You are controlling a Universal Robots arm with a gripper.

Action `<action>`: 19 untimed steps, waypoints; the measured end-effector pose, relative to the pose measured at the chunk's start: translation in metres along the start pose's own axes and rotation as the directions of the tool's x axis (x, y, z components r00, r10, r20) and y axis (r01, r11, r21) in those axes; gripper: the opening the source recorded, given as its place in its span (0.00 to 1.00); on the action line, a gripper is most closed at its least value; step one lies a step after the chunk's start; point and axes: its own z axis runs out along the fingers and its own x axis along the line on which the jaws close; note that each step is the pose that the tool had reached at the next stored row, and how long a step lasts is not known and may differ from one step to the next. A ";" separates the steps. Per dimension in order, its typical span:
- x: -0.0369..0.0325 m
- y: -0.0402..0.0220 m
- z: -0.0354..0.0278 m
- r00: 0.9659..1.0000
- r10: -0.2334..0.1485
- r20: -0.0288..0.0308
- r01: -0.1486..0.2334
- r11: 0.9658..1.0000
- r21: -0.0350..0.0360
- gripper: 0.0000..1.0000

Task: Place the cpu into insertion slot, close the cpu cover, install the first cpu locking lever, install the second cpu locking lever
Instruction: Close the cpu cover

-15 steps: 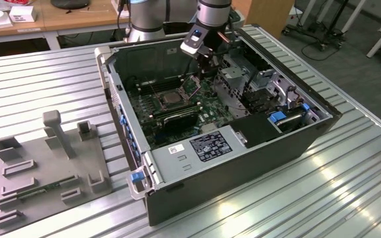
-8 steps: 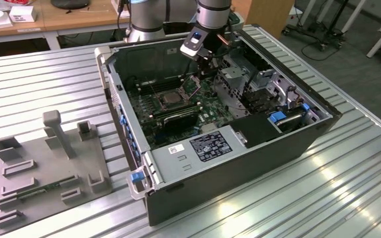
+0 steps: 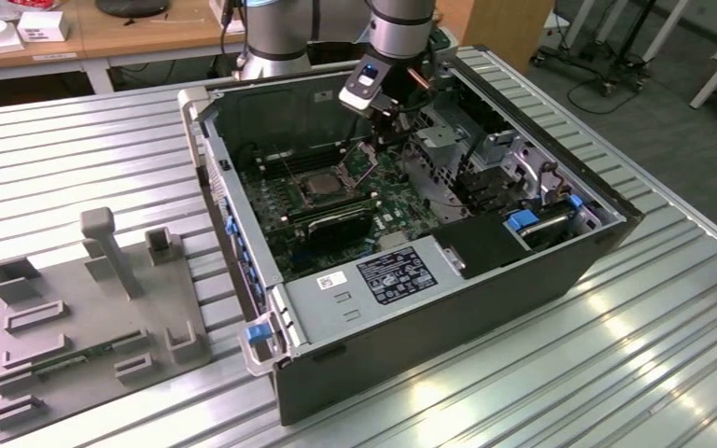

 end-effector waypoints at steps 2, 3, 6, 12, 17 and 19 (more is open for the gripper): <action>0.0000 -0.0002 0.0001 1.000 0.000 0.000 0.000 1.000 0.000 0.11; 0.0000 -0.0009 0.0002 1.000 0.000 0.000 0.000 1.000 -0.001 0.11; -0.0001 -0.0068 0.0001 1.000 0.000 -0.001 0.000 1.000 -0.009 0.11; -0.0006 -0.0277 -0.0006 1.000 -0.001 -0.001 0.001 0.999 -0.033 0.11; -0.0010 -0.0461 -0.0009 1.000 -0.002 -0.002 0.002 0.999 -0.052 0.11; -0.0012 -0.0534 -0.0011 1.000 -0.002 -0.001 0.002 0.998 -0.060 0.11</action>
